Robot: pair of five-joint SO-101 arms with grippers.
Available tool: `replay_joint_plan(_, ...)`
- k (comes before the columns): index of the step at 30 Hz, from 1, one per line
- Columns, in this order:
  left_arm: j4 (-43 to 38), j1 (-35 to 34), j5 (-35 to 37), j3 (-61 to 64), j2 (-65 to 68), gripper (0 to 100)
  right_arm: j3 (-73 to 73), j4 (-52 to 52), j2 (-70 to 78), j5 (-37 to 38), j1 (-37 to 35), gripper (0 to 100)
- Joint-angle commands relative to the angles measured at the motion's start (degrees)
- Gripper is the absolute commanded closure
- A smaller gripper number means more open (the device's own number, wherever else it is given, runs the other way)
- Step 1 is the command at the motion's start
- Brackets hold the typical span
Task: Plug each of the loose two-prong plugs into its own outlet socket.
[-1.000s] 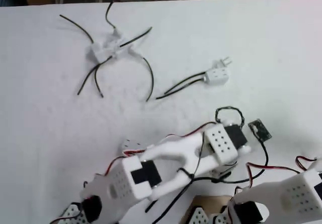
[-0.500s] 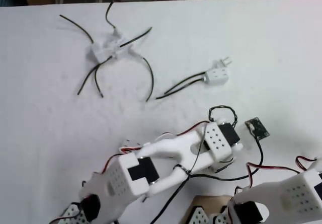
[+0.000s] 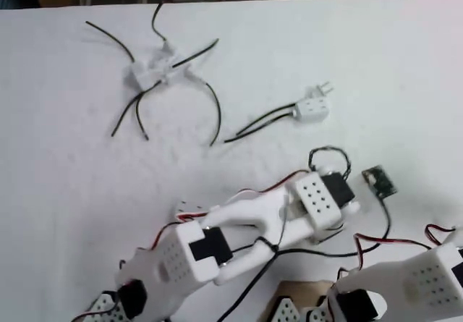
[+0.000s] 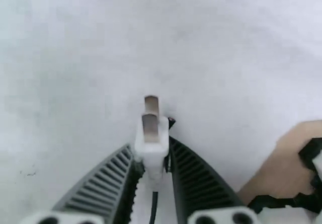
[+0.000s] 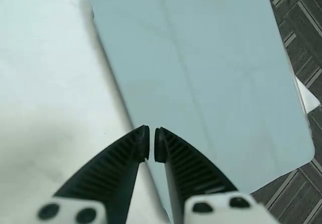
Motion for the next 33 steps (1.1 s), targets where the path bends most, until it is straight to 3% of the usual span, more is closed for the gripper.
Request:
replay_joint_plan(1,11.0,0.3,-0.4,-14.9,-1.2,95,-2.1,0.2,-4.0,0.2,-0.6,96.4)
replay_joint_plan(5,18.2,0.0,4.4,-23.9,-1.2,95,-2.1,1.8,-4.0,0.2,-1.4,96.4)
replay_joint_plan(11,18.2,-0.7,5.2,-25.1,-4.0,98,-2.2,3.7,-4.0,0.2,-3.1,96.4)
replay_joint_plan(17,16.6,-4.4,5.1,-25.1,-18.1,98,-2.5,3.6,-4.1,-0.2,-3.2,96.4)
replay_joint_plan(26,17.4,-16.9,5.5,-24.5,-33.9,98,-2.5,3.6,-4.1,-0.2,-3.2,96.4)
replay_joint_plan(33,17.7,-17.9,5.5,-20.7,-50.8,98,-2.2,4.4,-4.1,-0.4,-5.1,96.5)
